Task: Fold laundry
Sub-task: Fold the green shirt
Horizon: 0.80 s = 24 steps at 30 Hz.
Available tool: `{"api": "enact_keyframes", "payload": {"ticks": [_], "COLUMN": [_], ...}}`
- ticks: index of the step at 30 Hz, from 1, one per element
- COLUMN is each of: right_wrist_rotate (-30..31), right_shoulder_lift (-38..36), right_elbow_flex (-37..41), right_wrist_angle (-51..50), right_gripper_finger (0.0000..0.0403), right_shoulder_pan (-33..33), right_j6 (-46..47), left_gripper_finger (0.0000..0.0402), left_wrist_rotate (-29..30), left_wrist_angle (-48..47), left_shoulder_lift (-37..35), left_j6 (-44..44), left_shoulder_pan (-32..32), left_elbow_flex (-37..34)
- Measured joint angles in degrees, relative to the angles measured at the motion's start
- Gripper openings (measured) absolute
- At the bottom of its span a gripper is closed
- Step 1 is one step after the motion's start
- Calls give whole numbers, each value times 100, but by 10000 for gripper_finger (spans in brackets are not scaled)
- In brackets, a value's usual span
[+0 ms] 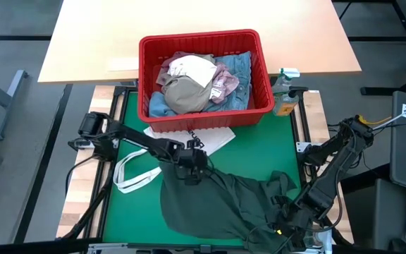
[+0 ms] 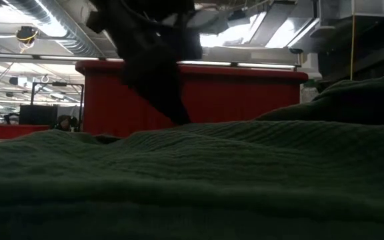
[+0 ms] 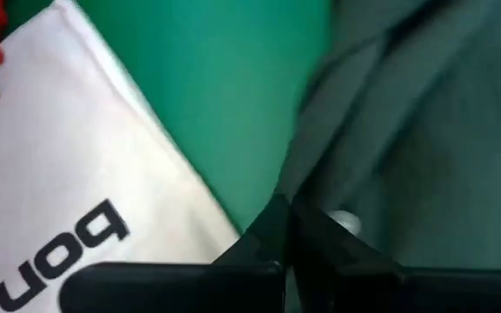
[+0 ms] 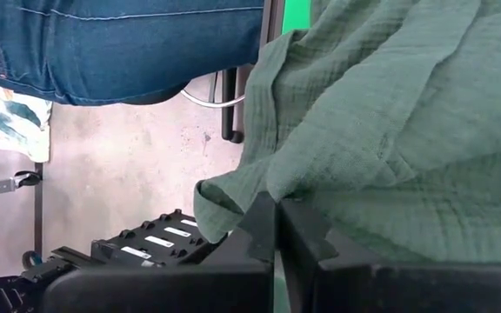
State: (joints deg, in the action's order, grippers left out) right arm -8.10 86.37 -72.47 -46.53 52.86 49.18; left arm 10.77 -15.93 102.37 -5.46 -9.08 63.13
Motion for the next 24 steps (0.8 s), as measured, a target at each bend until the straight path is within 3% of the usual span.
{"api": "enact_keyframes", "payload": {"ticks": [10,17,24], "right_wrist_rotate": [0,0,0], "right_shoulder_lift": [0,0,0], "right_elbow_flex": [0,0,0], "right_wrist_angle": [-1,6,9], "right_gripper_finger": [3,3,3], "right_shoulder_pan": [0,0,0], "right_j6": [0,0,1], "left_gripper_finger": [1,1,17], "left_wrist_rotate": [27,56,63], "left_wrist_angle": [-455,-493,-399], "left_shoulder_lift": [-731,-572,-72], "left_j6": [-810,-948,-1219], "left_shoulder_pan": [-1226,-2205,-2753], "left_elbow_flex": [2,2,2]}}
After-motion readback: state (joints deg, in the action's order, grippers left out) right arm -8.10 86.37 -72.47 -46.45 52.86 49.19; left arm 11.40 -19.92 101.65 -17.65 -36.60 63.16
